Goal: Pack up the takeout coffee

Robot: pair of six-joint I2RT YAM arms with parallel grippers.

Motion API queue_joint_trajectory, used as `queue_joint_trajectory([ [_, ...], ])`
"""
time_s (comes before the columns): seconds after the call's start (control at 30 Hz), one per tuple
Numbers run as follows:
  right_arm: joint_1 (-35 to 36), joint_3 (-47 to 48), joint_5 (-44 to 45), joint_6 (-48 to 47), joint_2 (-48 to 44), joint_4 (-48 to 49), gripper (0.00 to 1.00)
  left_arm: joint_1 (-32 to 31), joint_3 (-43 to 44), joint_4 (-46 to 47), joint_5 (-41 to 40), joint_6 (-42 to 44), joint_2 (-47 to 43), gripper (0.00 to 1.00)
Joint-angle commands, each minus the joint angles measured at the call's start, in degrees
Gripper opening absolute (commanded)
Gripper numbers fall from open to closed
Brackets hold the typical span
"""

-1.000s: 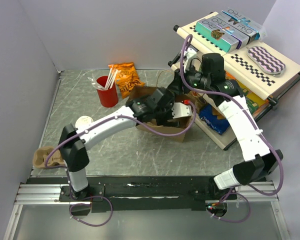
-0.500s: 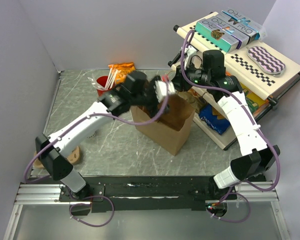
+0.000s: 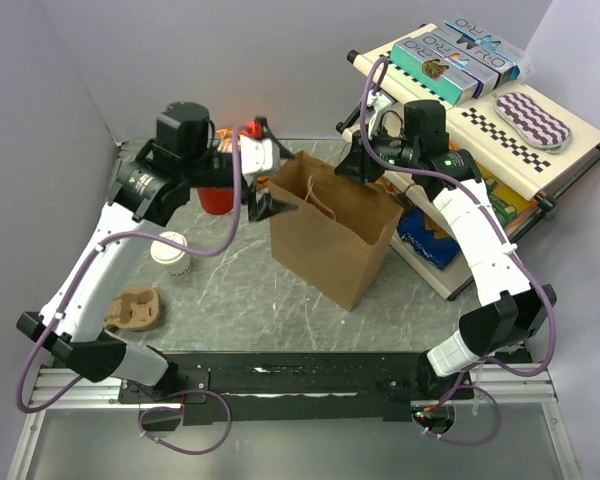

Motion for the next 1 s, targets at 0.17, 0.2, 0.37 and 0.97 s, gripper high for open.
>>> queue_joint_trajectory([
  [0.17,-0.4,-1.2,-0.8,-0.2,-2.6,0.3,0.33,-0.5,-3.2,-5.8,2.7,13.0,8.5,0.99],
  [0.2,-0.3,-1.3,-0.8,-0.2,-2.9,0.1,0.34,-0.5,-2.3,-6.3,2.6,13.2,10.7,0.99],
  [0.37,-0.3,-3.5,-0.9,-0.8,-4.1,-0.1,0.34,-0.6,6.4,-18.6,4.8,18.8,17.4,0.91],
  [0.97,-0.4,15.4,-0.6,-7.4,-1.4,-0.1,0.0,-1.9,3.5,0.4,3.8,-1.4,4.3,0.01],
])
